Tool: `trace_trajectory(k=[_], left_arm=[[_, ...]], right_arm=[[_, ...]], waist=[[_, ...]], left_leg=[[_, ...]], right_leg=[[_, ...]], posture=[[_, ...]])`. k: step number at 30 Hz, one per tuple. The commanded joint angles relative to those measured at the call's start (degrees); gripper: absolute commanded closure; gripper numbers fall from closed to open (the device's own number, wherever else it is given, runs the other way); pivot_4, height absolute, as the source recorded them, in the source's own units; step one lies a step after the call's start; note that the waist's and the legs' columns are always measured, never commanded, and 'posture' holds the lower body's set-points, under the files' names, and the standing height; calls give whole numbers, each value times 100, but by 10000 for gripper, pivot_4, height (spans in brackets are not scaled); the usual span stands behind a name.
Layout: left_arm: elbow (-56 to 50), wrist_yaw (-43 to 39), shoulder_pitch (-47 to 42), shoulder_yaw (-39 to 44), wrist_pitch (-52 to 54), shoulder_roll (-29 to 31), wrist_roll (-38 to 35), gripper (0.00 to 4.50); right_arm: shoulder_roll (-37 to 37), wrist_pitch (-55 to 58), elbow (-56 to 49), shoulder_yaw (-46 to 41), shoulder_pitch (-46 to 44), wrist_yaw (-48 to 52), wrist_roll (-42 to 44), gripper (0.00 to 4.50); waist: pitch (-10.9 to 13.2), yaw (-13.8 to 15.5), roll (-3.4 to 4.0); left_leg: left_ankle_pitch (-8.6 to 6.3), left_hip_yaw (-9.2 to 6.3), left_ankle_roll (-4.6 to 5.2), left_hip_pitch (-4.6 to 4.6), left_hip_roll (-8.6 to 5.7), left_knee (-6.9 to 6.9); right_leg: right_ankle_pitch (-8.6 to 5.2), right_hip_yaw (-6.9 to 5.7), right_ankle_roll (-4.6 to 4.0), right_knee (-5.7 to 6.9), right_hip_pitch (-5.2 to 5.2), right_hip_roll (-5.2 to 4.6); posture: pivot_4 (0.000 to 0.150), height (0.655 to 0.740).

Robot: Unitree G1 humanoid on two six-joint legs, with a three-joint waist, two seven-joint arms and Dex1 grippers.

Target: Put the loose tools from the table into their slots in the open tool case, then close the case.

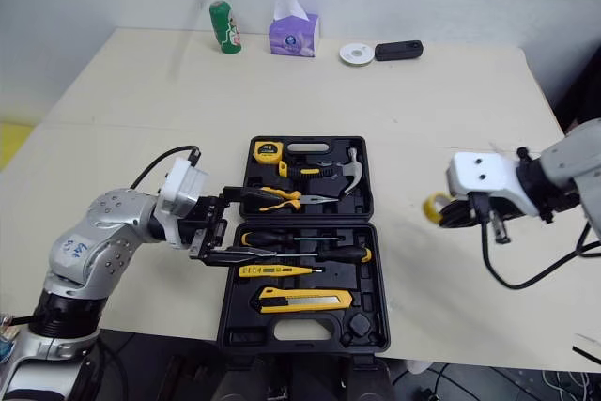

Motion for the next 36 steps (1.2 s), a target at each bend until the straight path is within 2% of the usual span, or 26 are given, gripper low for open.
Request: trace_trajectory(k=[1, 4, 7, 13, 23, 28, 36], left_arm=[[133, -204, -39, -149, -467, -72, 270, 0], [417, -395, -112, -325, -1002, -115, 650, 0], [520, -579, -124, -422, -1121, -110, 710, 0], [355, -677, 61, -489, -1063, -124, 639, 0], [-116, -487, 532, -438, -882, -24, 647, 0], [-405, -292, 660, -340, -623, 114, 579, 0], [-575, -127, 759, -247, -393, 236, 472, 0]], right_arm=[[-187, 672, -1395, -439, 476, -39, 682, 44663], [-112, 1170, -2363, -391, 525, -214, 1099, 44663], [-67, 1365, -3055, -205, 556, -324, 1267, 44663], [-129, 1572, -3615, -106, 793, -476, 1440, 44663], [238, 1657, -3569, 924, 484, -843, 802, 44663], [318, 1485, -3407, 1566, 534, -815, 185, 44663], [357, 1368, -3258, 1854, 613, -761, -229, 44663]], waist=[[0, 16, 0], [0, 50, -1], [1, 64, -4], [1, 97, -5], [1, 99, -5], [1, 104, -5], [1, 103, -5]], left_leg=[[-1, -2, 1, -1, 0, -1], [-3, -3, 2, -1, 0, -2], [-5, -3, 3, -1, 0, 3], [-15, -7, 9, -2, 1, 11], [-18, -7, 10, -2, 2, 21], [-20, -8, 12, -3, 2, 21], [-20, -8, 13, -3, 2, 22]], right_leg=[[0, -1, 0, -2, 2, 0], [0, -2, 0, -2, 2, 1], [0, -3, 0, -6, 2, 1], [0, -2, 0, -7, 3, -2], [0, -2, 0, -6, 5, -2], [0, -2, 0, -7, 5, -2], [0, -2, 0, -6, 6, -2]], posture=[[1500, 7400], [1500, 7400], [1500, 7400], [1500, 7400], [1500, 7400], [1500, 7400], [1500, 7400]])
